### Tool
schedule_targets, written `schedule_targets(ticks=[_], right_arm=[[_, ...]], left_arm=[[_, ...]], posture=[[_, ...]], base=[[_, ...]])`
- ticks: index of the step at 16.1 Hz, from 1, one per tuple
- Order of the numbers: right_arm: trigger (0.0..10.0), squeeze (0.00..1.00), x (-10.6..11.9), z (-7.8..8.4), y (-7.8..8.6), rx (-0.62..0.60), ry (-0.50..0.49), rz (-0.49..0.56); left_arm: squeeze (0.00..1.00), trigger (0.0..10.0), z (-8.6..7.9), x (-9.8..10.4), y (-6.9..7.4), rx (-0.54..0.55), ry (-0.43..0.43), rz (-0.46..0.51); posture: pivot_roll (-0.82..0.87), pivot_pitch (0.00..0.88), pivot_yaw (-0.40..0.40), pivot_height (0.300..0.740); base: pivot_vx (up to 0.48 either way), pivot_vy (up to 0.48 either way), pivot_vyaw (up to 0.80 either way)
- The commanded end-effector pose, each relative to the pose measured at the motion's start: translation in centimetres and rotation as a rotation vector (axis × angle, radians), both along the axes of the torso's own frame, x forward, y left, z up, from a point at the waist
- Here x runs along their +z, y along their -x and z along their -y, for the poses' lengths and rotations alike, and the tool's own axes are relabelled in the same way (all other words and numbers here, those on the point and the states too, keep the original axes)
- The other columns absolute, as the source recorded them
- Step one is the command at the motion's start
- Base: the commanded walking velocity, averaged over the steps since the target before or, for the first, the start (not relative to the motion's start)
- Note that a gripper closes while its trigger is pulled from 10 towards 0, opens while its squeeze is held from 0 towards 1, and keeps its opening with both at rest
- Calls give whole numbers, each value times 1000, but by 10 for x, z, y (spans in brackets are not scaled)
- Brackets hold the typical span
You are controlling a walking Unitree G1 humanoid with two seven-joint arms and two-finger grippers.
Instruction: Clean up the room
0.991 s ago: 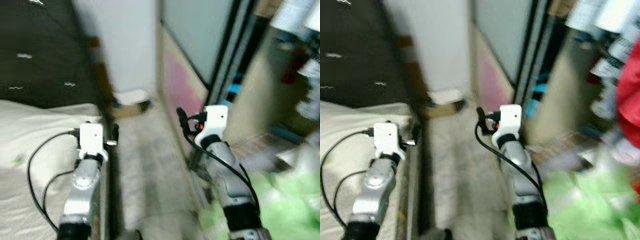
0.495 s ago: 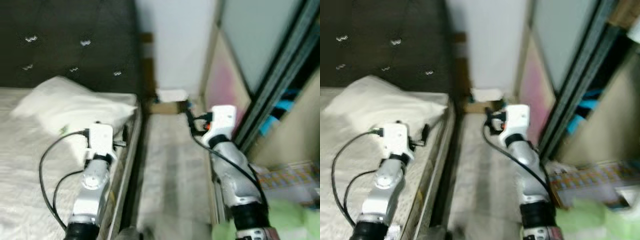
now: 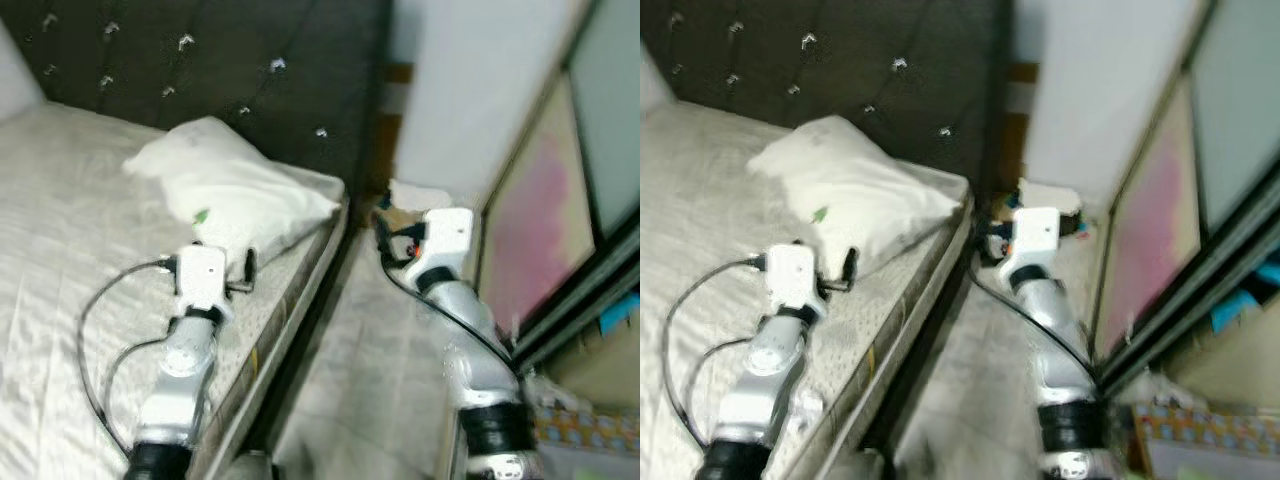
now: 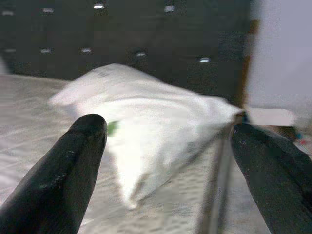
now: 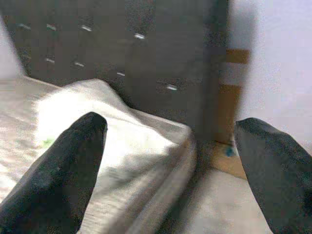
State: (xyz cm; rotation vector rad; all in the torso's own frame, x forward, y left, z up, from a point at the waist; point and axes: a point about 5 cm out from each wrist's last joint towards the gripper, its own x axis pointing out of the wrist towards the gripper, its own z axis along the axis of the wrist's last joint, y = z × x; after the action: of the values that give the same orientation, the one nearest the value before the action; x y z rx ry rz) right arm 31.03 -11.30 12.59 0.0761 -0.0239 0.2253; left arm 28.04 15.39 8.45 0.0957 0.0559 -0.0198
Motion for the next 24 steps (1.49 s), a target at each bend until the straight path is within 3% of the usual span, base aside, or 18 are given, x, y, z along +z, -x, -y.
schedule_targets(ticks=[1, 24], right_arm=[[10000, 0, 1, 5, -1, -8, 12, 8], [10000, 0, 4, 0, -8, 23, 23, 21]], left_arm=[[0, 10000, 4, 0, -1, -9, 0, -4], [0, 10000, 3, 6, -2, 4, -29, 33]], posture=[[68, 0, -15, 740], [78, 0, -29, 740]], base=[[0, 0, 800], [0, 0, 800]])
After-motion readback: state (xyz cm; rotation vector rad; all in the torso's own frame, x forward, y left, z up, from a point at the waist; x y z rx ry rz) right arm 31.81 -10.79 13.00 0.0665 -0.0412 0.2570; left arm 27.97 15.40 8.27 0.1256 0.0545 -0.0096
